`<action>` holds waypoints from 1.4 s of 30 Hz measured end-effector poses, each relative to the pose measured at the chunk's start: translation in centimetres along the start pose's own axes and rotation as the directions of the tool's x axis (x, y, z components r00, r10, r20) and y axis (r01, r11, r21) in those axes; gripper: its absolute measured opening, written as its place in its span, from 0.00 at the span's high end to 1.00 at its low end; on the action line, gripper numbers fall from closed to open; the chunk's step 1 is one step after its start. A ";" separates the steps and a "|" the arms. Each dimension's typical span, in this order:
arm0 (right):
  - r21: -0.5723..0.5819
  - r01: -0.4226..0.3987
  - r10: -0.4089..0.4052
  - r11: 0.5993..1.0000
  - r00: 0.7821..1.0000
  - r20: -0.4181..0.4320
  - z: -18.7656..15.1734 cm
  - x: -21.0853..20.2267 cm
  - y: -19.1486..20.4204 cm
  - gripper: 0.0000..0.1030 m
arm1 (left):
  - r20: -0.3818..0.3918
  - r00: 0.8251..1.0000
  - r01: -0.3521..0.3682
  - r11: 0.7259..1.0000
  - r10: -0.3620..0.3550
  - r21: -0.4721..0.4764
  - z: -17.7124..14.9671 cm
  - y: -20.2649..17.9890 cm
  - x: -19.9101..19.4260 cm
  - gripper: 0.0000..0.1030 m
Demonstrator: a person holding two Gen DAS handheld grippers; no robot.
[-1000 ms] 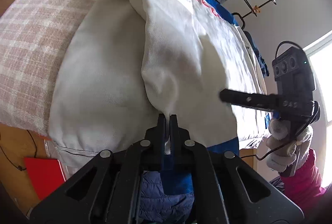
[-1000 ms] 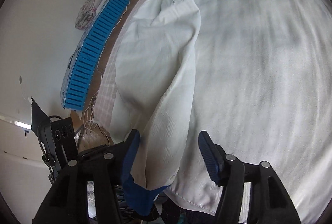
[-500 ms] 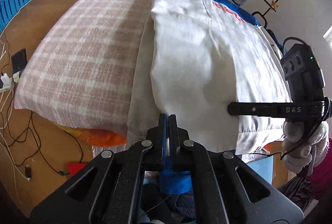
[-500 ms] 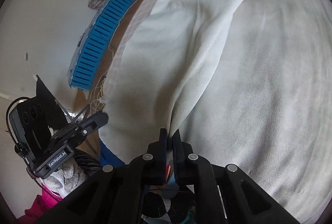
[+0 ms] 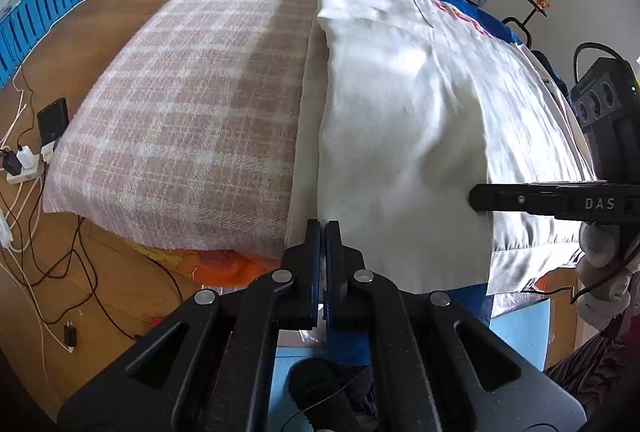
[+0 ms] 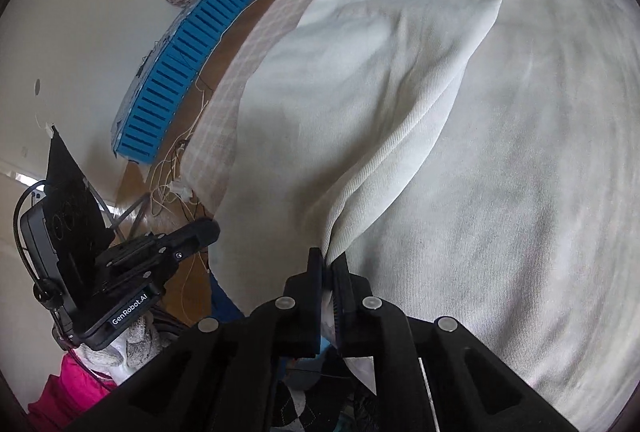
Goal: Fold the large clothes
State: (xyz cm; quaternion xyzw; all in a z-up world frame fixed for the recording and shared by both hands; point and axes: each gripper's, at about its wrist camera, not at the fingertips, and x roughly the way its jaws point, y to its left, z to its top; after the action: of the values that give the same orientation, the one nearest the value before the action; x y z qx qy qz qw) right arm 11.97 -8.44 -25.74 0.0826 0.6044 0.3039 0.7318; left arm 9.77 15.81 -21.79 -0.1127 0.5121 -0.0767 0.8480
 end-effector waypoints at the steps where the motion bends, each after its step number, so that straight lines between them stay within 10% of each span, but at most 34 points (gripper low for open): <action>1: -0.002 0.010 -0.010 1.000 1.000 -0.003 0.0 -0.2 0.3 0.89 | 0.009 1.000 0.000 1.000 0.000 -0.011 -0.1 0.3 -0.3 1.00; 5: -0.052 0.061 -0.059 0.997 0.998 0.039 -1.5 -3.5 0.4 0.68 | 0.043 0.997 0.068 0.994 -0.064 -0.083 0.3 2.0 -1.5 0.95; 8: -0.089 0.123 -0.110 0.988 0.984 0.137 -2.0 -6.3 0.6 0.68 | 0.050 0.993 0.112 0.982 -0.105 -0.149 1.0 3.2 -1.4 0.56; 10: -0.092 0.156 -0.136 0.984 0.972 0.190 -1.5 -7.4 0.6 0.68 | 0.055 0.989 0.144 0.970 -0.136 -0.197 1.6 3.9 -1.0 0.53; 26: -0.122 0.223 -0.205 0.967 0.968 0.147 5.9 2.5 3.8 0.68 | 0.037 0.970 0.237 0.905 -0.239 -0.353 3.5 6.3 3.2 0.54; 31: -0.075 0.160 -0.153 0.984 0.984 0.091 7.3 3.3 3.3 0.64 | 0.009 0.945 0.304 0.870 -0.326 -0.388 3.2 6.6 4.3 0.97; 35: -0.030 0.076 -0.074 0.997 0.997 0.038 8.8 2.9 3.3 0.56 | 0.028 0.936 0.343 0.887 -0.352 -0.308 3.4 5.0 3.1 1.00; 37: -0.013 0.071 -0.070 0.997 0.996 0.046 9.6 2.7 3.5 0.35 | 0.034 0.934 0.351 0.895 -0.356 -0.276 3.5 4.2 2.5 1.00; 42: 0.000 0.105 -0.105 0.995 0.994 0.040 11.2 3.7 5.1 0.39 | 0.045 0.966 0.259 0.939 -0.256 -0.227 3.9 3.3 1.3 1.00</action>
State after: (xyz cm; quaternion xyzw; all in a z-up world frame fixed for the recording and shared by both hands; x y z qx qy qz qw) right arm 21.04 0.41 -23.48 0.0560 0.5928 0.2641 0.7588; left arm 13.88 19.14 -22.07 -0.2772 0.4920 -0.1260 0.8156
